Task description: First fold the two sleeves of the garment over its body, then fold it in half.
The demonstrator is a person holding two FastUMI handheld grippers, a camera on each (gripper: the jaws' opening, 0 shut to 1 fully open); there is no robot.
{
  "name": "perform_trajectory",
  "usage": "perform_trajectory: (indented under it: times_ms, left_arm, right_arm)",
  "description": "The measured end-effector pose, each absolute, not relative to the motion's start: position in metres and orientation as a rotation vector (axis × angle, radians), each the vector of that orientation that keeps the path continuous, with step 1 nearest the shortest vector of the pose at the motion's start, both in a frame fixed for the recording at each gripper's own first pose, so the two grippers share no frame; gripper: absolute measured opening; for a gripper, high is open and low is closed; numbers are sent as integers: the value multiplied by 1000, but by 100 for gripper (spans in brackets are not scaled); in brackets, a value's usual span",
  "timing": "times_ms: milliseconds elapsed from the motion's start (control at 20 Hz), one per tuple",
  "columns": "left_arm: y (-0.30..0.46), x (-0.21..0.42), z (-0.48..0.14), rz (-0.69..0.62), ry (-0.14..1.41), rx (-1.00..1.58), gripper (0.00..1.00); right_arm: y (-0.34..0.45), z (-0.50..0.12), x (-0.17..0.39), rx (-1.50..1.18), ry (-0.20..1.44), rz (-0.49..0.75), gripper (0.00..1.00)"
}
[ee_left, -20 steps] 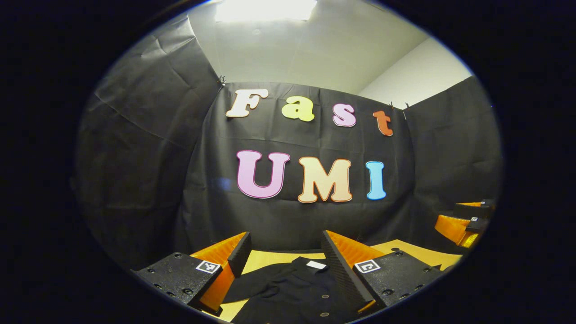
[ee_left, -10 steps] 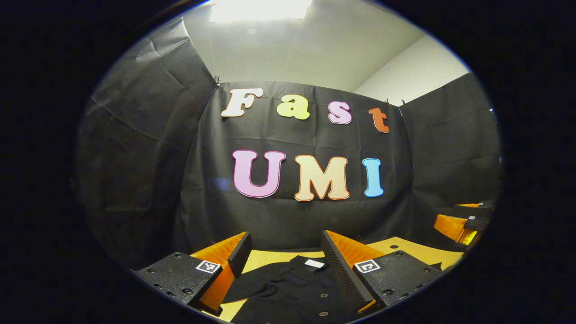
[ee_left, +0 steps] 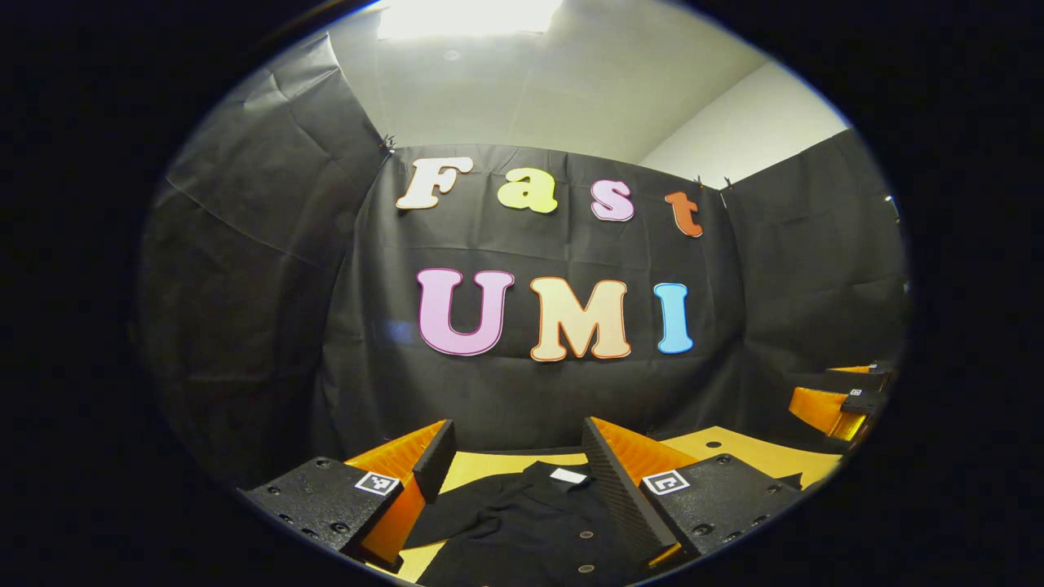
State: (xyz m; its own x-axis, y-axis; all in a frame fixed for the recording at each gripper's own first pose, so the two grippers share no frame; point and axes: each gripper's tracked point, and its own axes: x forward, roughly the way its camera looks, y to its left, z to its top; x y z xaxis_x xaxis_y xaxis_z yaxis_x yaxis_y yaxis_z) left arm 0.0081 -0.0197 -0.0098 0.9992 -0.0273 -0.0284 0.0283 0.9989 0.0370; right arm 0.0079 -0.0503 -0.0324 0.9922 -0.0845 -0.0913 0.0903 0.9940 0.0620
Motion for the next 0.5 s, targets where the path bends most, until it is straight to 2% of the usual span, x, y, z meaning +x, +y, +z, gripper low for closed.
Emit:
perform_trajectory:
  times_ms: [500]
  left_arm:
    - [-11,1,-6,12,27,66,91]
  right_arm:
    - [-81,-50,12,93,116,-139,98]
